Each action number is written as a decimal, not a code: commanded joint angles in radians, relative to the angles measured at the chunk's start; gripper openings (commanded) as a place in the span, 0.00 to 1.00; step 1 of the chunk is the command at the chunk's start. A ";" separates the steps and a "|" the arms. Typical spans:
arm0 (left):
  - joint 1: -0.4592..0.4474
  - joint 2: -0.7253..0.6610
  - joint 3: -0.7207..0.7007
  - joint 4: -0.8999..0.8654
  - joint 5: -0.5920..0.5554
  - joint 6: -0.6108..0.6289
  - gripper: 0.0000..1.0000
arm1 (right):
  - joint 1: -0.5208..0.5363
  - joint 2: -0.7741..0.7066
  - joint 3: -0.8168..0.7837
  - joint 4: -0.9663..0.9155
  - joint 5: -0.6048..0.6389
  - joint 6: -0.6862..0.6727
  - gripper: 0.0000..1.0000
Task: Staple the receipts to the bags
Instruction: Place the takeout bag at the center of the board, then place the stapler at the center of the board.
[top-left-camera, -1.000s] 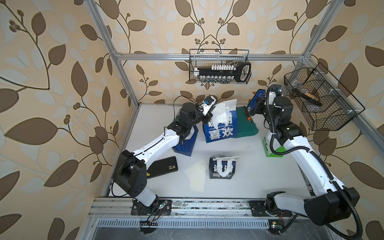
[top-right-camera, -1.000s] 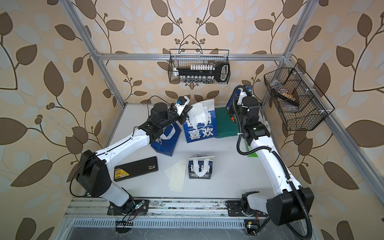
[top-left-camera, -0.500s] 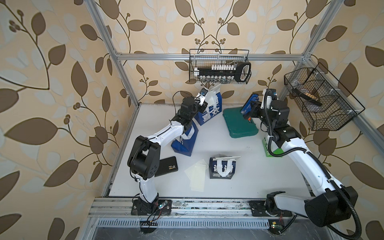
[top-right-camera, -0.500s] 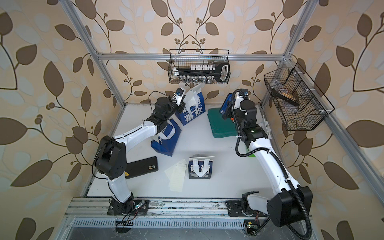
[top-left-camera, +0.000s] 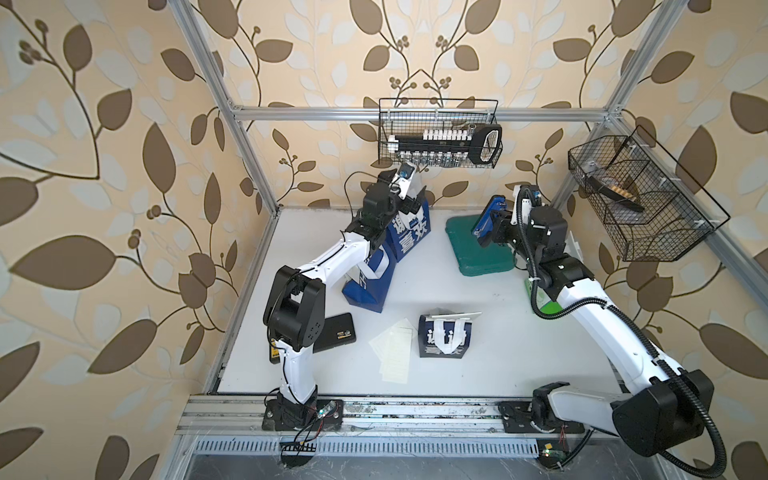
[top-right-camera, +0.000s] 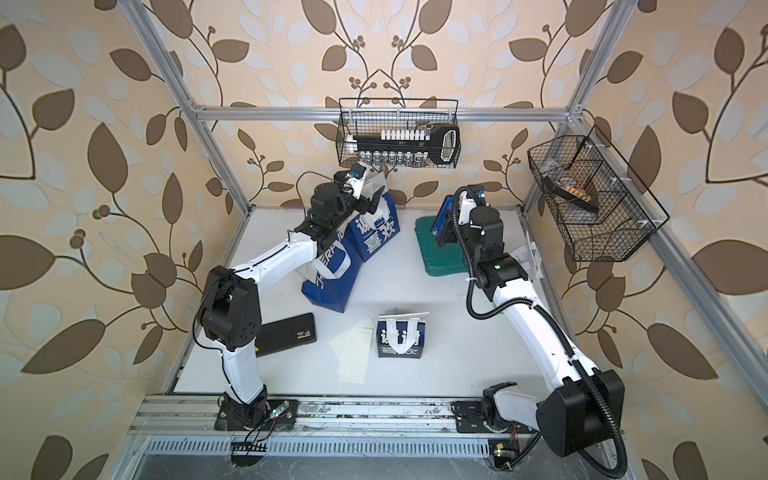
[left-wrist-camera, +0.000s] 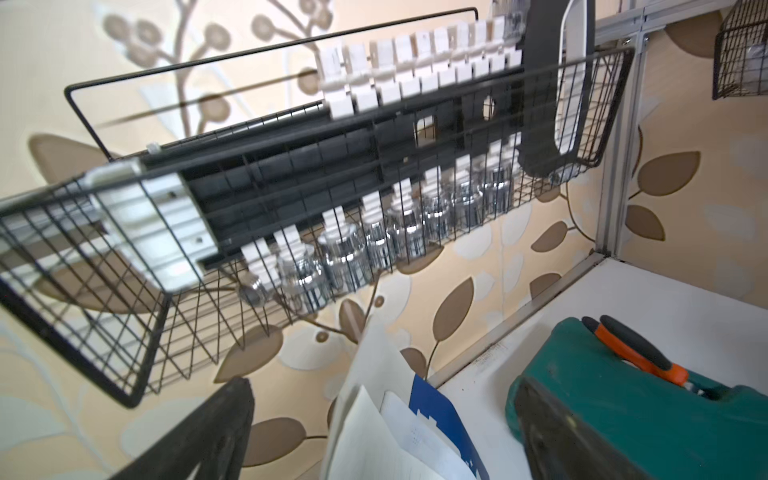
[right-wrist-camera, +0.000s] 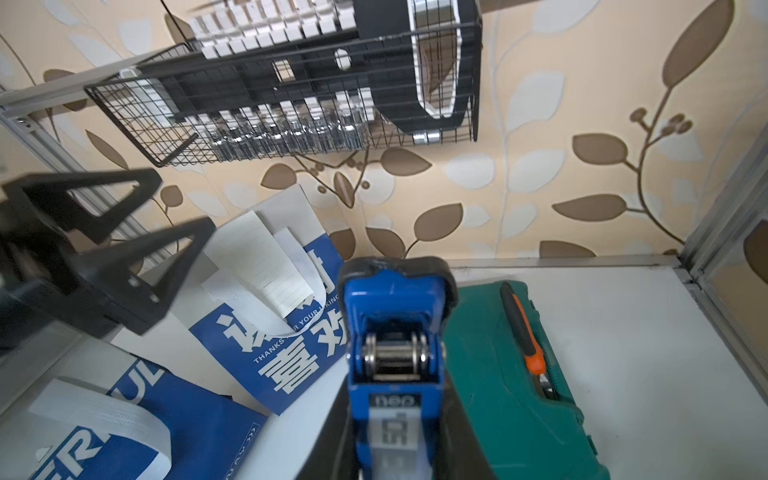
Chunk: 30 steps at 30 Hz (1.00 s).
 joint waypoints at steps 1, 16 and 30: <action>-0.022 -0.107 0.191 -0.300 -0.049 -0.061 0.99 | 0.004 -0.035 -0.028 -0.066 0.134 0.095 0.00; -0.017 -0.525 -0.133 -0.956 -0.710 -0.522 0.99 | -0.057 0.169 -0.081 -0.556 0.095 0.416 0.00; 0.047 -0.585 -0.290 -1.173 -0.408 -0.618 0.99 | -0.165 0.358 -0.132 -0.469 -0.026 0.514 0.00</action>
